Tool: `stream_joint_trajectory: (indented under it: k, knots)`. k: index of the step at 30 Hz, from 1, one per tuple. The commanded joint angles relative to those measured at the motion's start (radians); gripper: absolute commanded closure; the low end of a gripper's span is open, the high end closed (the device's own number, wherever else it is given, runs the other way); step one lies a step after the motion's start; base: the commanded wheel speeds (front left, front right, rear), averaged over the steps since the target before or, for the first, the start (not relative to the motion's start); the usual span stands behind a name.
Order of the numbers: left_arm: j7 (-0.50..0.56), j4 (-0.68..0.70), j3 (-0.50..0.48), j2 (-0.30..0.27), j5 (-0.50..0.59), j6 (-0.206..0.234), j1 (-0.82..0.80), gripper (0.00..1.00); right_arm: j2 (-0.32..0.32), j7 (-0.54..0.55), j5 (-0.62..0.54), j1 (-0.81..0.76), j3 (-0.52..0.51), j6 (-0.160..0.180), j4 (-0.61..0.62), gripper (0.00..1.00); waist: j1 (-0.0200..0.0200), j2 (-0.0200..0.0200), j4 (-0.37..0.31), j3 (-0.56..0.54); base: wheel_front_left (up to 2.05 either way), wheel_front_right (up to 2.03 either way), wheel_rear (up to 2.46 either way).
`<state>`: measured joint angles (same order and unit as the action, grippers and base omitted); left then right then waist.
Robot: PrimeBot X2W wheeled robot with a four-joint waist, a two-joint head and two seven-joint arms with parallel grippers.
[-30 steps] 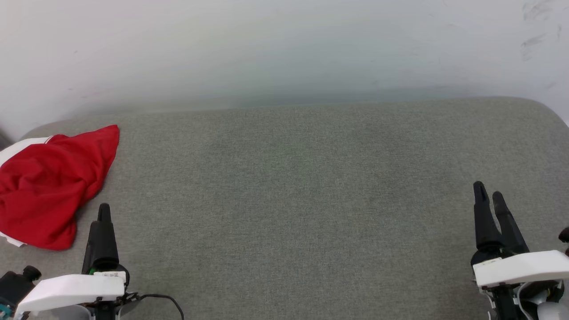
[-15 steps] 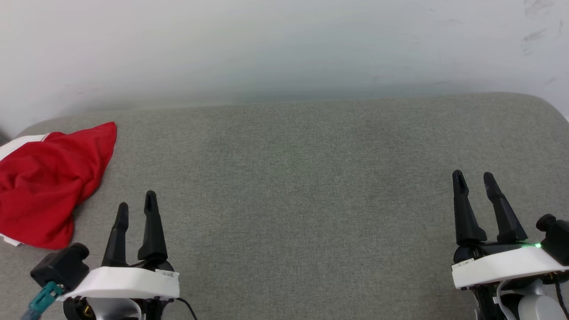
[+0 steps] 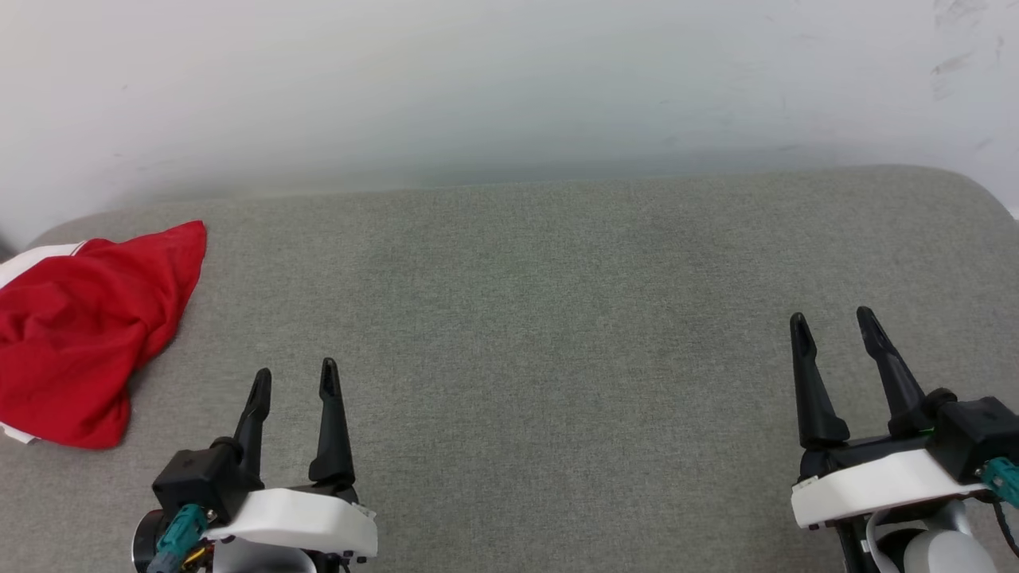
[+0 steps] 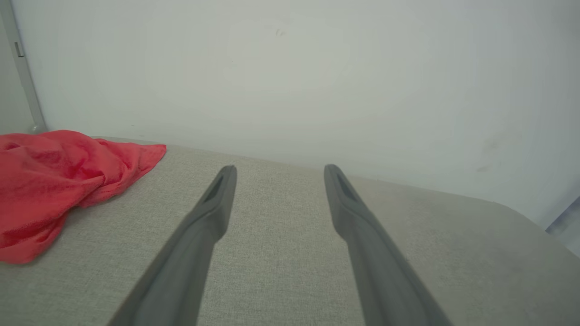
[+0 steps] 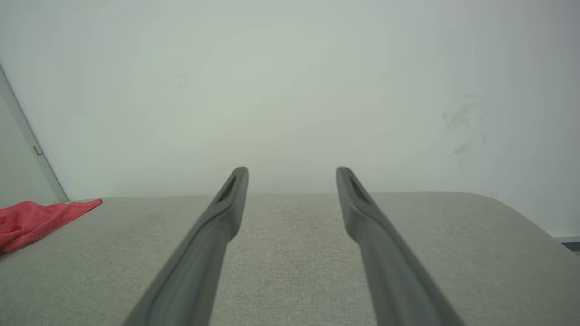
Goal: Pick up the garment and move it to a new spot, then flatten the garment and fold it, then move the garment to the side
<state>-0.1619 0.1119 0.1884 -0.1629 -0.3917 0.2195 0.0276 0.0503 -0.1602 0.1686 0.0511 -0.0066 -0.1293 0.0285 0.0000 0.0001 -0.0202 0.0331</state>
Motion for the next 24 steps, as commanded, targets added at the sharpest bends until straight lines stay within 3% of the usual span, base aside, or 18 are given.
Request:
stream_joint_trajectory:
  k: [1,15,20,24]
  knots:
    - [-0.007,0.011,0.005,-0.01,0.018,0.006,-0.007,0.0,0.0,-0.008,-0.024,0.001,0.002,-0.002,0.008,0.0,0.0,-0.0001,0.0,0.0,0.0,0.0,0.0]
    - [-0.039,-0.016,0.108,-0.055,0.115,0.065,-0.007,0.0,0.0,-0.041,-0.151,-0.007,0.027,-0.002,-0.003,0.0,0.0,-0.0001,-0.005,-0.003,0.0,0.0,0.0]
    - [-0.05,-0.002,0.054,-0.014,0.081,0.002,0.017,0.0,0.0,-0.052,-0.119,-0.013,0.025,-0.001,-0.006,0.0,0.0,-0.0001,-0.006,-0.002,0.0,0.0,0.0]
    - [-0.058,0.0,-0.019,0.033,0.077,-0.082,0.04,0.0,0.0,-0.061,-0.064,-0.017,0.013,-0.001,-0.021,0.0,0.0,-0.0001,-0.008,0.001,0.0,0.0,0.0]
